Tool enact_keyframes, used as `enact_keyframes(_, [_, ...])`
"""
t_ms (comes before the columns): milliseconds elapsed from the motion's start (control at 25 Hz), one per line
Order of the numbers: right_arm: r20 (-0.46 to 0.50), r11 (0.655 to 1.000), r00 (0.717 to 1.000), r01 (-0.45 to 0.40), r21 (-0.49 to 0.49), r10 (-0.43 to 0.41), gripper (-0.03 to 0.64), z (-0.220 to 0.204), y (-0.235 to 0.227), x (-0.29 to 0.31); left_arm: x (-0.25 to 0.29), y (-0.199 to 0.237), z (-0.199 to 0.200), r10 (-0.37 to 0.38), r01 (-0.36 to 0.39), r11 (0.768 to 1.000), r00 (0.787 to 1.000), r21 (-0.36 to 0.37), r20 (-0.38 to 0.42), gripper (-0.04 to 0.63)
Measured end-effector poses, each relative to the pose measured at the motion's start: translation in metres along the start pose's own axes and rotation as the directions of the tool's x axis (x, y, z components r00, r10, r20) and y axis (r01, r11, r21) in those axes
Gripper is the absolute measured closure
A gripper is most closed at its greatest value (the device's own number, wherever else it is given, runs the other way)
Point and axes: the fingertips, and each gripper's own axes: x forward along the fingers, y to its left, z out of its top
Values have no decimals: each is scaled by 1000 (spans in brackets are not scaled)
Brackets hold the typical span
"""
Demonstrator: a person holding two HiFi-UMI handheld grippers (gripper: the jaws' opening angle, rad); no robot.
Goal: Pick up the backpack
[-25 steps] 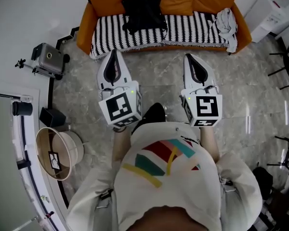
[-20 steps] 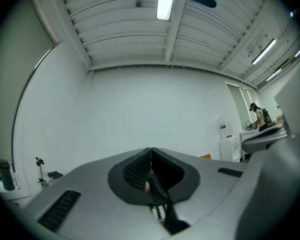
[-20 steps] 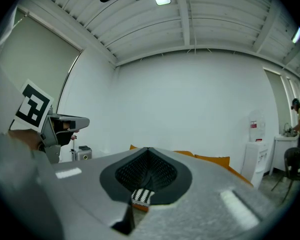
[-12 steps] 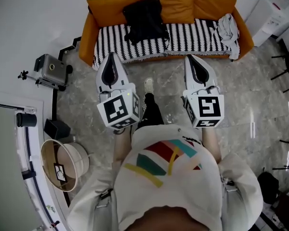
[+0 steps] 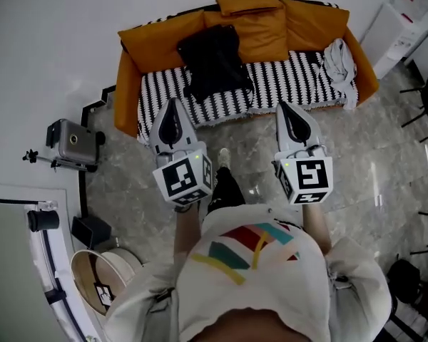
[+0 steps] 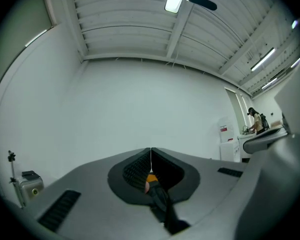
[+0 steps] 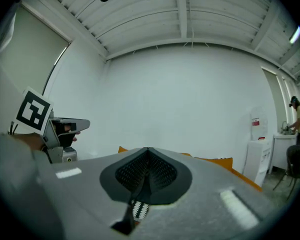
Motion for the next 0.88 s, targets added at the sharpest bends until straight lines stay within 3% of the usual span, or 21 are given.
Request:
enact_keyframes(240, [-108, 999, 993, -50, 13, 51, 617, -3, 17, 101, 90, 37, -14, -31, 30, 999, 999, -21, -41, 580])
enact_keyframes(600, [-105, 998, 992, -66, 21, 67, 617, 18, 32, 252, 219, 108, -21, -36, 34, 999, 998, -26, -52, 580])
enact_keyframes(880, [-108, 997, 992, -56, 51, 62, 617, 27, 40, 325, 298, 142, -27, -63, 61, 998, 995, -19, -77, 580])
